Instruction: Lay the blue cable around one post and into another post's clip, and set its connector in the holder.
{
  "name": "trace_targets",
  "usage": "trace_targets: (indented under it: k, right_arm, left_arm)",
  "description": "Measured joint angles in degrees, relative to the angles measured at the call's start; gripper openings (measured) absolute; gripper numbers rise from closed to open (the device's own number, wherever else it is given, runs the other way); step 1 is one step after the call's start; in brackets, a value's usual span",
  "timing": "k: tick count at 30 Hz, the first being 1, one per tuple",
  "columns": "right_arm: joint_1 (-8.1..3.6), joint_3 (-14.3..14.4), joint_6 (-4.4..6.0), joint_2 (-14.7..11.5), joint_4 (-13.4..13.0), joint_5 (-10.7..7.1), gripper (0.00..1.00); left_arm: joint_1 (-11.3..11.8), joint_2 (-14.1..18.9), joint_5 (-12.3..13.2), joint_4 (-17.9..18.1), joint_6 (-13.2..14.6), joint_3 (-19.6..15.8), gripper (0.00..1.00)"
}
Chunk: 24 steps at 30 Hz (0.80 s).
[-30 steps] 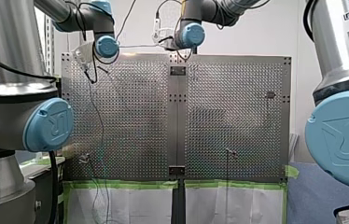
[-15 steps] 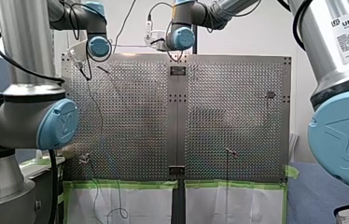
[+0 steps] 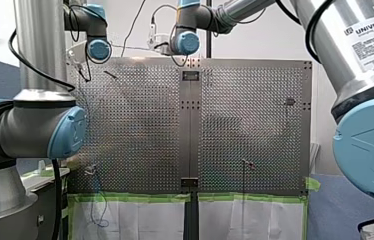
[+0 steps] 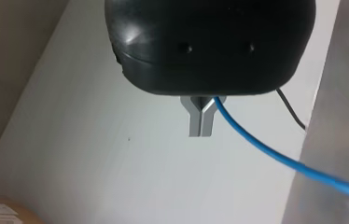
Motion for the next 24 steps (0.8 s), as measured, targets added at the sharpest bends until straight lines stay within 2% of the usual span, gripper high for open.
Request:
trace_targets:
  k: [9,18,24]
  right_arm:
    - [0.04,-2.4,0.07,1.8,0.0,0.17,0.00]
    - [0.15,-3.3,0.00,3.8,0.0,0.23,0.00]
    - [0.34,-4.2,-0.07,5.0,0.3,0.36,0.00]
  left_arm:
    - [1.2,-2.0,0.9,0.2,-0.5,0.2,0.00]
    - [3.6,-6.4,3.7,-0.1,-1.2,2.2,0.00]
    - [5.5,-7.3,4.7,-0.3,-2.1,2.7,0.00]
